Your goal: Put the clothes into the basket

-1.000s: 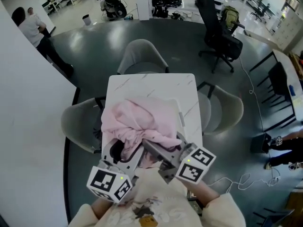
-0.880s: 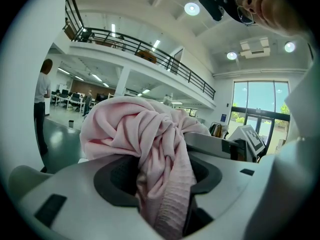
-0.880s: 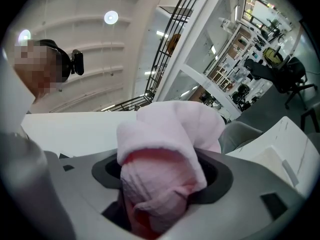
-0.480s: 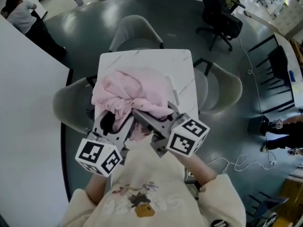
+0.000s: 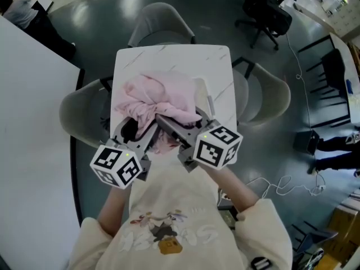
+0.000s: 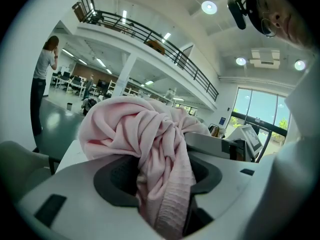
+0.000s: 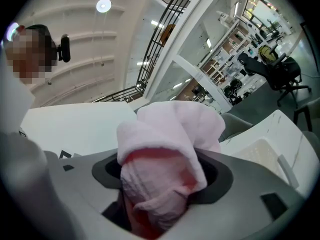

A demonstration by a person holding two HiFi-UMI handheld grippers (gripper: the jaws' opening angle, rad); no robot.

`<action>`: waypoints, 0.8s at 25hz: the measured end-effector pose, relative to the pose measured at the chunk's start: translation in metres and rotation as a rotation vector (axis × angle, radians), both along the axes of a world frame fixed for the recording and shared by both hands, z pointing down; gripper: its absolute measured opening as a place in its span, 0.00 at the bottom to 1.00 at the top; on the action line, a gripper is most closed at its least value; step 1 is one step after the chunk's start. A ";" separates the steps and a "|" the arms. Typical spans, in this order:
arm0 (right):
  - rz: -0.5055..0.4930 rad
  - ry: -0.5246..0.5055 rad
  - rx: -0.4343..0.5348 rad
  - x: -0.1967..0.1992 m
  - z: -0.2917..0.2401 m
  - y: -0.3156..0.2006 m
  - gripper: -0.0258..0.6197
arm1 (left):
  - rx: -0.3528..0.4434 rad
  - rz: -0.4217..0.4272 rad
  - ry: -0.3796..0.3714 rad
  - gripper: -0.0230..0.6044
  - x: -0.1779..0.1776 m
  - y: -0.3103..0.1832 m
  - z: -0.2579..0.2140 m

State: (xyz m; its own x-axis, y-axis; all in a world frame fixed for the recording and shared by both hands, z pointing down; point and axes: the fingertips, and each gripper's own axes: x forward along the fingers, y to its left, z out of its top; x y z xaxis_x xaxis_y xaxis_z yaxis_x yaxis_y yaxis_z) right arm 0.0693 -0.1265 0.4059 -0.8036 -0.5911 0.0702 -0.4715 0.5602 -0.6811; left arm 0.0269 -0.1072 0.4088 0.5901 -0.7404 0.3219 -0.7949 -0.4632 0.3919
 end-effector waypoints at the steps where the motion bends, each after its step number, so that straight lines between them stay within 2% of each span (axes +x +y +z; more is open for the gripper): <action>1: -0.005 0.003 -0.005 -0.002 0.005 -0.004 0.53 | -0.007 -0.004 0.001 0.43 -0.001 -0.004 0.005; 20: 0.011 0.065 -0.189 -0.007 0.068 -0.019 0.53 | -0.144 0.004 0.019 0.43 -0.007 -0.019 0.067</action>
State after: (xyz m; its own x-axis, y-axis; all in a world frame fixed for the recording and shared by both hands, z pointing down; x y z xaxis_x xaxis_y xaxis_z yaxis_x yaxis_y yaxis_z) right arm 0.0624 -0.1454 0.4744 -0.7876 -0.5709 0.2317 -0.5229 0.4203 -0.7416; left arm 0.0195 -0.1265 0.4759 0.6001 -0.6847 0.4136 -0.7849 -0.4042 0.4696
